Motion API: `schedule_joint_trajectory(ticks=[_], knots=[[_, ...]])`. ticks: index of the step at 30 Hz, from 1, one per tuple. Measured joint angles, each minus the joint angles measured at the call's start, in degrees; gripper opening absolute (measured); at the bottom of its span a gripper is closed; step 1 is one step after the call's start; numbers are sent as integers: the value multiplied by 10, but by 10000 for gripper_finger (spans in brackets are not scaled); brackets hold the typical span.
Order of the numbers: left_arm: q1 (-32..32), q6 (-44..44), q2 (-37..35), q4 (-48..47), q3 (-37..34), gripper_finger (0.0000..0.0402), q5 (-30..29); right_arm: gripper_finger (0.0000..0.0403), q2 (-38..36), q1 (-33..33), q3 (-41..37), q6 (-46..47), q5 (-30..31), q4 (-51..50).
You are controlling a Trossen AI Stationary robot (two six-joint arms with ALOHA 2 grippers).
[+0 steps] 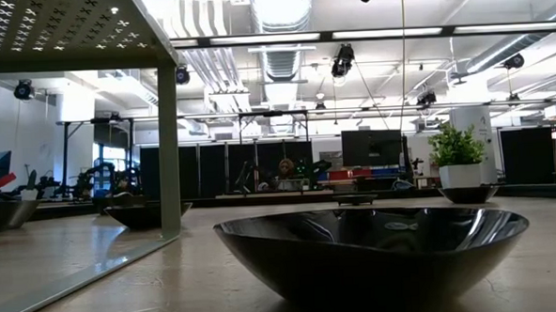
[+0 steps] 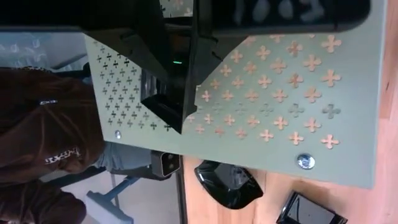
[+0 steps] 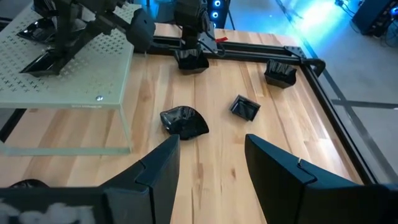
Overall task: Pick & Place Mini shaped plates
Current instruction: Put the black square plate on the shelf, then stack the black leaf shaped plate on top of the other black leaf shaped plate on the shelf
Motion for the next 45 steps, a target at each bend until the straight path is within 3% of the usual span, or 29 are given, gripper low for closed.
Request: schedule_joint_trajectory(ticks=[6, 26, 38, 45], knots=[[0, -38, 0, -6, -1, 53, 1, 178, 0, 0, 0, -4, 0, 0], [1, -23, -1, -4, 9, 53, 16, 178, 0, 0, 0, -22, 0, 0], [17, 88, -4, -10, 29, 53, 8, 178, 0, 0, 0, -32, 1, 0], [67, 96, -12, -40, 40, 53, -62, 178, -21, -10, 0, -32, 2, -15]])
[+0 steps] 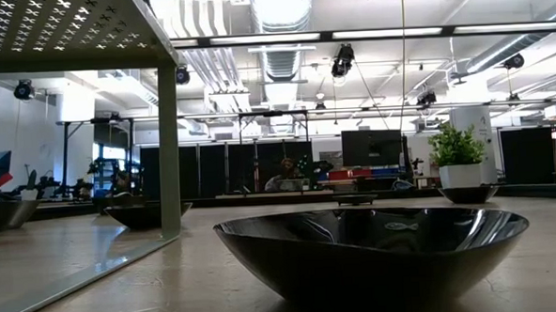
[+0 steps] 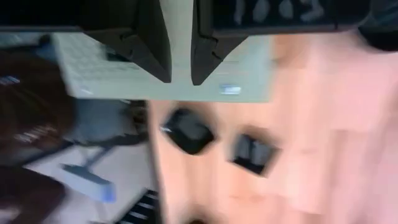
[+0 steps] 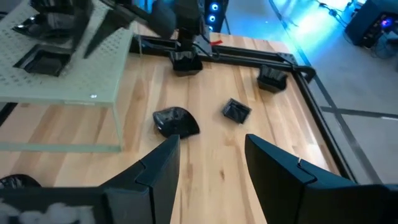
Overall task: Pick & Place Mini shaped plates
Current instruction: Stack the black leaf shaped plate on top of the other black leaf shaped plate on the shelf
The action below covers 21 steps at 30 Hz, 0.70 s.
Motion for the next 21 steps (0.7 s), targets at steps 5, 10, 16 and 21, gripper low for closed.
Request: schedule_joint_trajectory(ticks=[5, 10, 16, 21], knots=[[53, -2, -3, -65, 2, 53, -64, 178, -29, -5, 0, 0, 1, -17], [105, -6, -2, -101, -2, 53, -103, 178, -61, -5, 0, 3, 1, -30], [149, -6, 8, -148, -3, 53, -136, 178, -98, -6, 0, 20, -1, -52], [166, -7, 28, -186, -6, 53, -183, 178, -118, -6, -1, 29, -3, -76]])
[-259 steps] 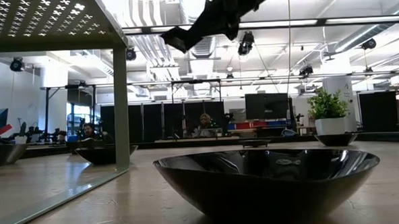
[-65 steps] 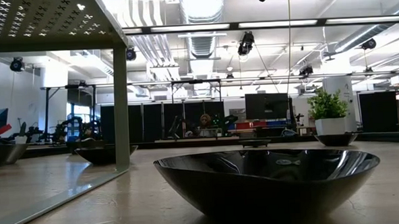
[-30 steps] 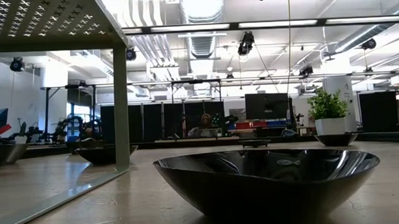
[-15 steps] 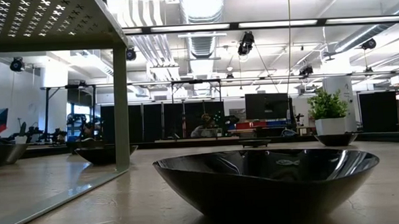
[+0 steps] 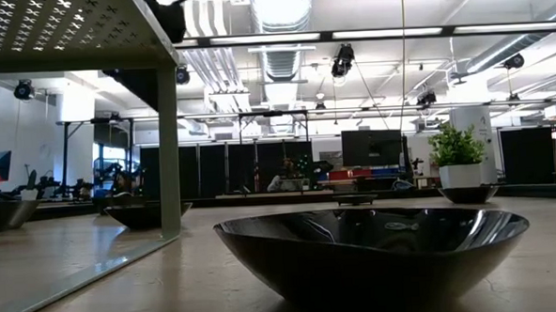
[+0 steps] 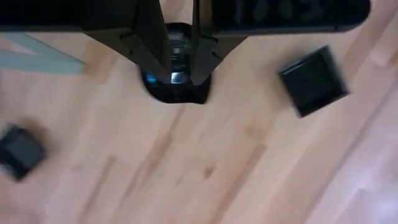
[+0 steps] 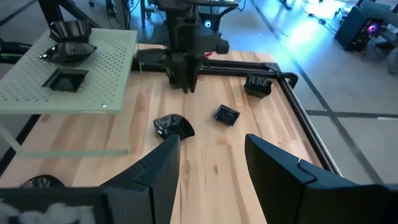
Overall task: Pick & Place Mini shaped plates
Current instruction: Stack the black leaf shaped plate on top of the other black leaf shaped plate on the shelf
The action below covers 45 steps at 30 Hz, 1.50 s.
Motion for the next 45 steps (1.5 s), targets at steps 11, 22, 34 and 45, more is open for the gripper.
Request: schedule_joint_trajectory(ticks=[11, 22, 34, 45], knots=[[51, -49, 51, 15, -73, 53, 24, 178, -9, 0, -2, 13, 0, -10], [78, -17, 80, 130, -126, 53, 112, 178, -8, 0, -2, 11, 0, -11], [82, -7, 132, 150, -130, 53, 119, 178, -8, 0, -4, -5, 2, -13], [83, 5, 157, 163, -130, 53, 138, 178, -8, 0, -4, -8, 2, -12]])
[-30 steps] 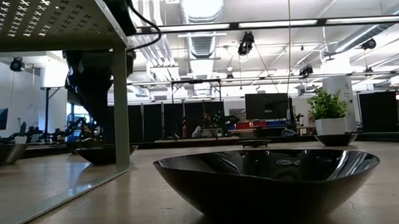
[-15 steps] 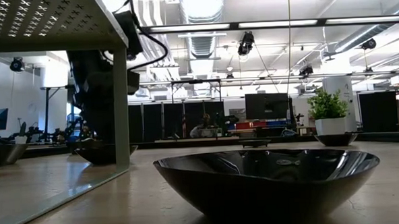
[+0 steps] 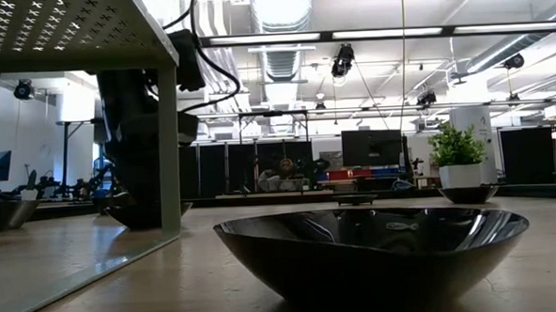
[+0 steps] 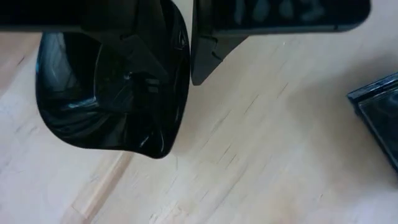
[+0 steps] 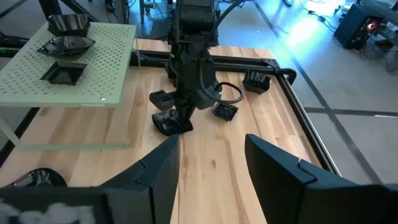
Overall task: Pick & Place Mini shaped plates
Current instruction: Stack the black leaf shaped plate on top of the other black leaf shaped plate on the shelf
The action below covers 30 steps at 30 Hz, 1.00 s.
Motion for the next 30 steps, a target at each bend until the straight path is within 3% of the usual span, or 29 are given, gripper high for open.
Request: schedule_joint_trajectory(ticks=[6, 11, 30], knots=[[0, 0, 11, 9, 0, 47, 6, 178, 0, 0, 0, 0, 0, 0], [0, -1, 10, 11, 2, 7, 20, 178, 0, 0, 0, 0, 0, 0], [0, -63, -78, 4, 4, 0, 6, 178, 0, 0, -2, 0, 0, 0]])
